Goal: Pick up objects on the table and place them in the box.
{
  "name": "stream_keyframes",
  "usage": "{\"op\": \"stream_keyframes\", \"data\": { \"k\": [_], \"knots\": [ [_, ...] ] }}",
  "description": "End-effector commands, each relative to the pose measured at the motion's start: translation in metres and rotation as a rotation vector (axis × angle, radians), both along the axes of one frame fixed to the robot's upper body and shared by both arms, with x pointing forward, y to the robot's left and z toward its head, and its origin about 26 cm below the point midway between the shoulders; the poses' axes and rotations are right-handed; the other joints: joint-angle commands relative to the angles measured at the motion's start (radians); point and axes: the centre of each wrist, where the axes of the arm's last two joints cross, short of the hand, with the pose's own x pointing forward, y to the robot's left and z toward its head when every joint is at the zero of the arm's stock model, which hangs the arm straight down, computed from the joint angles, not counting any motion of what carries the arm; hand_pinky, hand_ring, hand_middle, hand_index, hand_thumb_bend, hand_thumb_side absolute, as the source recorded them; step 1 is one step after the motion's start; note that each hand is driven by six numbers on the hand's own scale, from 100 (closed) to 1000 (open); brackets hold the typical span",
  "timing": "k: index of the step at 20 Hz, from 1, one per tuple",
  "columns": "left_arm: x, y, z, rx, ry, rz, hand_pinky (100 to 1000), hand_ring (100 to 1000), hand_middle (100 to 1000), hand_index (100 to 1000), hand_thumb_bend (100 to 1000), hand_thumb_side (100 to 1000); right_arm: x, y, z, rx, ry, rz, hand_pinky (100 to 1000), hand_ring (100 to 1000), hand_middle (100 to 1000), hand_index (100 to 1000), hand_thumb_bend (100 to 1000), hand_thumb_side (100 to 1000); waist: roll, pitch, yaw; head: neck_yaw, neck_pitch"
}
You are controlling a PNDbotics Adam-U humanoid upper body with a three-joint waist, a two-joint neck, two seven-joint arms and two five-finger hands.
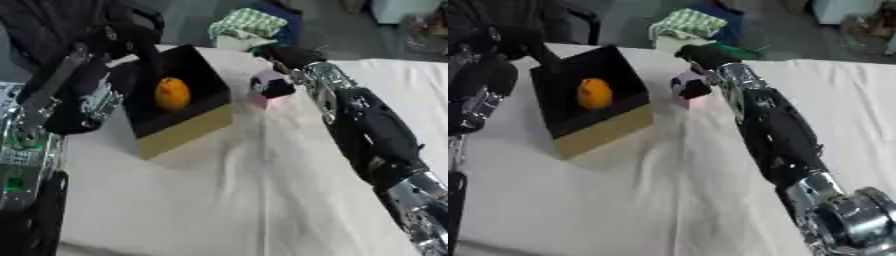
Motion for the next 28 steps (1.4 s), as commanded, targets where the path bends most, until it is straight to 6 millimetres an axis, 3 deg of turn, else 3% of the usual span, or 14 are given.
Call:
{"op": "stream_keyframes", "data": {
  "k": [1,14,20,23,25,27,28],
  "knots": [
    [-0.002,0.0,0.007,-0.001,-0.027,-0.008,699,571,589,830,100,660,0.002,-0.004,0.013,-0.004,-0.016,-0.016,910,930,995,1000,100,736,0.005,-0.016,0.004,-0.004,-0.01],
    [-0.002,0.001,0.009,0.005,-0.034,-0.016,702,573,591,834,100,666,0.002,-0.006,-0.004,-0.036,0.057,-0.036,899,918,976,1000,100,814,0.007,-0.007,0.009,-0.006,-0.015],
    [-0.002,0.001,0.009,0.008,-0.035,-0.018,702,573,592,834,100,668,0.002,-0.006,-0.006,-0.035,0.062,-0.035,876,868,913,1000,100,773,0.008,-0.006,0.007,-0.004,-0.015],
    [-0.002,0.001,0.009,0.008,-0.035,-0.019,702,573,592,834,100,668,0.002,-0.006,-0.005,-0.033,0.054,-0.03,844,815,847,1000,100,653,0.009,-0.006,0.007,-0.004,-0.014],
    [-0.002,0.001,0.009,0.009,-0.035,-0.019,702,573,592,834,100,669,0.002,-0.006,-0.005,-0.036,0.048,-0.023,823,780,805,992,100,502,0.009,-0.006,0.006,-0.004,-0.014],
    [-0.002,0.002,0.009,0.01,-0.035,-0.018,702,572,592,833,100,669,0.002,-0.006,-0.005,-0.044,0.048,-0.018,790,711,708,973,100,254,0.01,-0.006,0.006,-0.006,-0.013],
    [-0.002,0.002,0.009,0.01,-0.035,-0.018,702,572,592,833,100,669,0.002,-0.006,-0.005,-0.048,0.047,-0.015,770,674,648,962,100,241,0.01,-0.006,0.006,-0.007,-0.013]
  ]
}}
